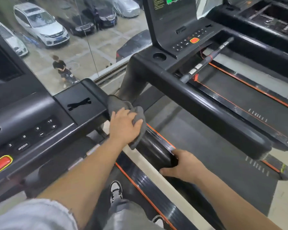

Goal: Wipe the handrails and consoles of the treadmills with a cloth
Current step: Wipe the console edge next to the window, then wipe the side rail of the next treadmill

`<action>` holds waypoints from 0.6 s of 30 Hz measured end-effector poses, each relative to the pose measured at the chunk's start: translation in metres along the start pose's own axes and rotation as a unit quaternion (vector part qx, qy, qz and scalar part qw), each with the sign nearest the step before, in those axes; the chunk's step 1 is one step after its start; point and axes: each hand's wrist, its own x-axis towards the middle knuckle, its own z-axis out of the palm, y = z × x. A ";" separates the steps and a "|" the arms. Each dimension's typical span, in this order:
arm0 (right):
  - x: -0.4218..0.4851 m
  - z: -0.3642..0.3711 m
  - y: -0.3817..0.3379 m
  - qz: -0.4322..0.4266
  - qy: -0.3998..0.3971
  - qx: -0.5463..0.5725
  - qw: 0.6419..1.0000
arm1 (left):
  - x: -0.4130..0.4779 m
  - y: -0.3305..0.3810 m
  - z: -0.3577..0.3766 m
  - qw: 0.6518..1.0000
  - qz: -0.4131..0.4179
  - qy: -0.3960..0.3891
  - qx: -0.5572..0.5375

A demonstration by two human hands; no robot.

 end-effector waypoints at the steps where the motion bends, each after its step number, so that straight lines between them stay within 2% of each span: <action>1: -0.005 0.003 0.007 -0.004 0.007 0.003 1.000 | -0.020 0.019 0.011 1.000 0.011 0.014 -0.018; 3: -0.014 0.009 0.022 -0.014 0.017 0.010 1.000 | -0.065 0.037 0.027 0.986 0.155 0.018 -0.056; 5: -0.023 0.012 0.036 -0.022 0.018 0.012 1.000 | -0.076 0.016 0.026 0.954 0.287 -0.030 -0.077; 6: -0.027 0.014 0.043 -0.019 0.022 0.013 0.999 | -0.066 0.000 0.023 0.951 0.300 -0.037 -0.064; 7: -0.031 0.016 0.051 -0.011 0.032 0.012 0.999 | -0.053 -0.012 0.016 0.960 0.272 -0.034 -0.052; 10: -0.042 0.022 0.074 0.019 0.043 0.001 0.999 | -0.023 -0.014 0.005 0.995 0.091 -0.014 -0.038; 12: -0.050 0.023 0.084 0.025 0.035 -0.011 0.999 | -0.040 0.024 0.017 0.999 0.039 0.011 -0.004; 13: -0.054 0.023 0.086 0.026 0.031 -0.015 0.999 | -0.058 0.045 0.025 0.998 0.065 0.014 -0.011; 15: -0.059 0.021 0.089 0.025 0.033 -0.014 0.999 | -0.095 0.070 0.040 0.981 0.189 0.005 -0.033; 17: -0.063 0.022 0.091 0.028 0.034 0.002 0.999 | -0.100 0.065 0.043 0.956 0.292 -0.018 -0.038; 18: -0.065 0.023 0.093 0.030 0.036 0.018 0.999 | -0.089 0.058 0.040 0.951 0.309 -0.018 -0.018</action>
